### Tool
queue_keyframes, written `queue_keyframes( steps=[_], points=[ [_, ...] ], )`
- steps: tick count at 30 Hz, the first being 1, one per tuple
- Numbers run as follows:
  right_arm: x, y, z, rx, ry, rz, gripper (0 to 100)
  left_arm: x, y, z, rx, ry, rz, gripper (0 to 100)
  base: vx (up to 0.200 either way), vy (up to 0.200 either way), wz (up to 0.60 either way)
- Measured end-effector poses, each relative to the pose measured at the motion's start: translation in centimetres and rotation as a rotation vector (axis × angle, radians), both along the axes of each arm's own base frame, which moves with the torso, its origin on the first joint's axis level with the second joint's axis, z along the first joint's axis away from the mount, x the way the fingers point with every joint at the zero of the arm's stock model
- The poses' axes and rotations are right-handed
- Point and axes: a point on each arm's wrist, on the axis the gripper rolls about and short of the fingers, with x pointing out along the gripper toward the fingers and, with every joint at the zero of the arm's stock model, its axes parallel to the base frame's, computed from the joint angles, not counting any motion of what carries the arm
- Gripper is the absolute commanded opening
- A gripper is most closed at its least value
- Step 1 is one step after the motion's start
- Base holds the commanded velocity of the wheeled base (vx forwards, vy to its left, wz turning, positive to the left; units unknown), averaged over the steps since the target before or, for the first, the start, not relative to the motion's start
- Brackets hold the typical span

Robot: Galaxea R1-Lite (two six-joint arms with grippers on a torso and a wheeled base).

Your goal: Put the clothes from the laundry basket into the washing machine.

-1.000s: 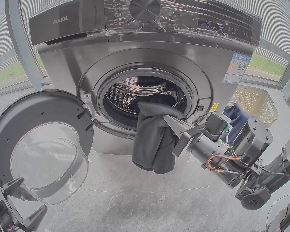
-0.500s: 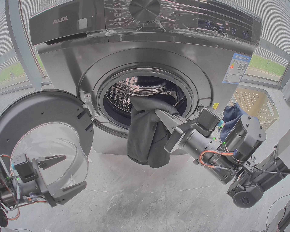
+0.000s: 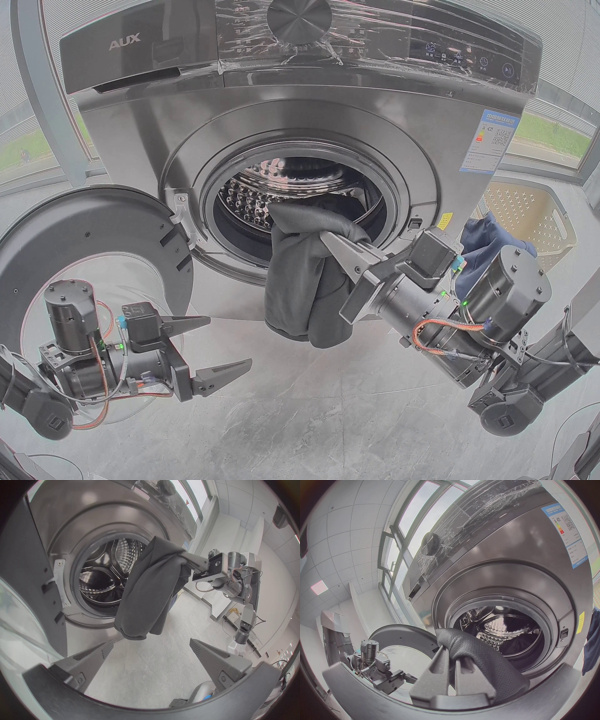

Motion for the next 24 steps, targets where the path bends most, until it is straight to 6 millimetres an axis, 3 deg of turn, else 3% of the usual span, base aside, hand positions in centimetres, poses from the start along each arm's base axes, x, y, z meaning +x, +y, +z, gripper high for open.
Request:
queue_keyframes(
  steps=[24],
  points=[
    [-0.4, 0.2, -0.3, -0.011, 0.003, 0.010, 0, 6.9, -3.7, -3.8, 0.001, 0.081, -0.042, 100, 0.000, 0.000, 0.00]
  ],
)
